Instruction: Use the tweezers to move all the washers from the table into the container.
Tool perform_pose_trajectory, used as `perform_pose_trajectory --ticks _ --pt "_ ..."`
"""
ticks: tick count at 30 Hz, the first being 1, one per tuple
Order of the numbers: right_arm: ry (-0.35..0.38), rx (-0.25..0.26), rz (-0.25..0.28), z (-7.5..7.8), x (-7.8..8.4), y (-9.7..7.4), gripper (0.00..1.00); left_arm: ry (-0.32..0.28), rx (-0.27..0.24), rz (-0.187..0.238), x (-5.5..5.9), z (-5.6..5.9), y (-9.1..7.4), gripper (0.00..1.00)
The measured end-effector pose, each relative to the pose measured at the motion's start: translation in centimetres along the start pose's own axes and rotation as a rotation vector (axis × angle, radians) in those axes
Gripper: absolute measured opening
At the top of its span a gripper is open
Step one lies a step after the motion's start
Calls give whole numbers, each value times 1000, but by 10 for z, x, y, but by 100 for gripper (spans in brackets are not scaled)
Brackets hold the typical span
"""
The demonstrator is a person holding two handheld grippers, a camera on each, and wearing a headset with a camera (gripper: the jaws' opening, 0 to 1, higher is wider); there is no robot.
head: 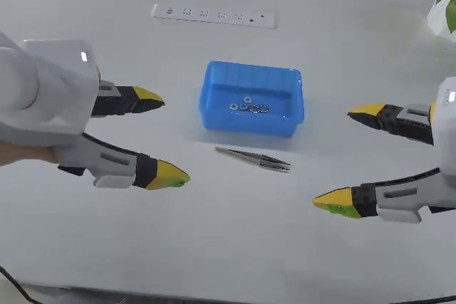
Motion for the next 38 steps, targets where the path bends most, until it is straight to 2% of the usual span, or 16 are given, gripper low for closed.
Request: perform_pose_trajectory --ticks 3,4,6,7,10,14,18,21,26,31,34,38 --pt "3 10 12 -3 -4 -5 97 -18 -9 42 -10 7 -8 86" --pt "9 16 16 -3 -6 -7 99 -49 10 87 -15 12 -10 87" --pt "4 32 26 -4 -8 -10 100 -48 -1 104 -18 17 -16 93" --pt "1 37 33 -4 -11 -12 100 -46 -7 103 -18 19 -17 99" --pt "-2 55 53 -4 -15 -17 100 -15 -24 80 -17 22 -23 100" --pt "-18 60 50 -6 -18 -23 100 -11 -24 82 -15 27 -28 100" --pt "-20 66 51 -7 -20 -28 100 -8 -42 89 -15 28 -34 100" --pt "-41 73 41 -8 -19 -32 100 -7 -37 88 -14 30 -36 100" --pt "-40 89 44 -9 -18 -41 100 -1 -43 39 -9 30 -37 100" --pt "-50 91 24 -14 -14 -46 100 -7 -48 52 -10 35 -40 100" --pt "-46 94 30 -14 -14 -48 100 -30 -43 60 -9 37 -40 100" --pt "-63 105 34 -12 -15 -51 100 -28 -54 63 -10 38 -39 100"
Point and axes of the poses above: the centre of the closed fingertips' face, and the gripper's own axes: y roughly forward along the fingers, z roughly to its right, x roughly out of its underside, the point moved 7 cm from there along -y, roughly backward along the fingers, and after that the axes turned 5 degrees about -y, right-handed, at the moved point
